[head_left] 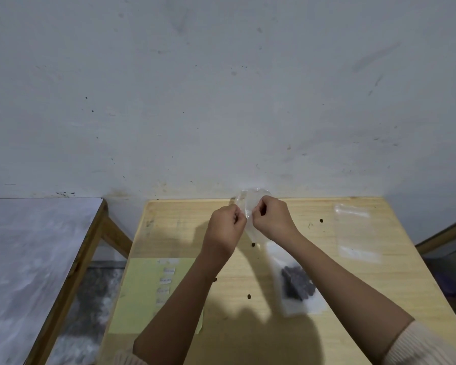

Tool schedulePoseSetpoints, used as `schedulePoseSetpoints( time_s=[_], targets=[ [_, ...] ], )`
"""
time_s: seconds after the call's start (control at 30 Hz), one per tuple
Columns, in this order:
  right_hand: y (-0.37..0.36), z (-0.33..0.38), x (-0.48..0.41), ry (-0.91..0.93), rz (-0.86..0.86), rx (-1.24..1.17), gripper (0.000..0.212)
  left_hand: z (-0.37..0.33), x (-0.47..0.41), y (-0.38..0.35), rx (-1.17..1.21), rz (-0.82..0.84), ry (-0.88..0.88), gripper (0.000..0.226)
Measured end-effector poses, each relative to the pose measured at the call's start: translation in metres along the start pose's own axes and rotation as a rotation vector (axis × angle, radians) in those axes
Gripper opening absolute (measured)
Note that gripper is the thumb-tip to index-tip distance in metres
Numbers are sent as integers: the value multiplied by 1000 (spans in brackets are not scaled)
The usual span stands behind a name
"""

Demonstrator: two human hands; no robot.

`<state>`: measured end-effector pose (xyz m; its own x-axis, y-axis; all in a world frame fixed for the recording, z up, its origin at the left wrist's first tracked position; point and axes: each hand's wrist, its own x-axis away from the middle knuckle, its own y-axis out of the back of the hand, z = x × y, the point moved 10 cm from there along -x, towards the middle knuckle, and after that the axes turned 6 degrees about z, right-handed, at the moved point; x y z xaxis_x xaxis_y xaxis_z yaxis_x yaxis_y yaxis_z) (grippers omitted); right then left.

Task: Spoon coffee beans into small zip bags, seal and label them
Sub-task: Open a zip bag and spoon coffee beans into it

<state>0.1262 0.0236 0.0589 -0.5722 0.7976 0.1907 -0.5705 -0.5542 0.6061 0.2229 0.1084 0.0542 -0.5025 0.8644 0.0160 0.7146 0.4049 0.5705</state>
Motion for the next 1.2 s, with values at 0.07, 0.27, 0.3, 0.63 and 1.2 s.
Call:
schedulePoseSetpoints(
  time_s=[0.07, 0.27, 0.3, 0.63, 1.2],
  targets=[
    [-2, 1, 0, -7, 12, 43, 10, 0, 1, -2, -24, -31, 13, 22],
    [13, -26, -7, -77, -18, 94, 19, 20, -6, 11, 17, -42, 70, 19],
    [13, -29, -8, -81, -10, 78, 17, 21, -8, 11, 32, -25, 72, 18],
    [11, 4, -8, 209, -73, -13, 21, 12, -14, 1, 249, 17, 51, 13],
    [16, 44, -6, 311, 194, -87, 34, -20, -6, 1, -149, 8, -322, 128]
  ],
)
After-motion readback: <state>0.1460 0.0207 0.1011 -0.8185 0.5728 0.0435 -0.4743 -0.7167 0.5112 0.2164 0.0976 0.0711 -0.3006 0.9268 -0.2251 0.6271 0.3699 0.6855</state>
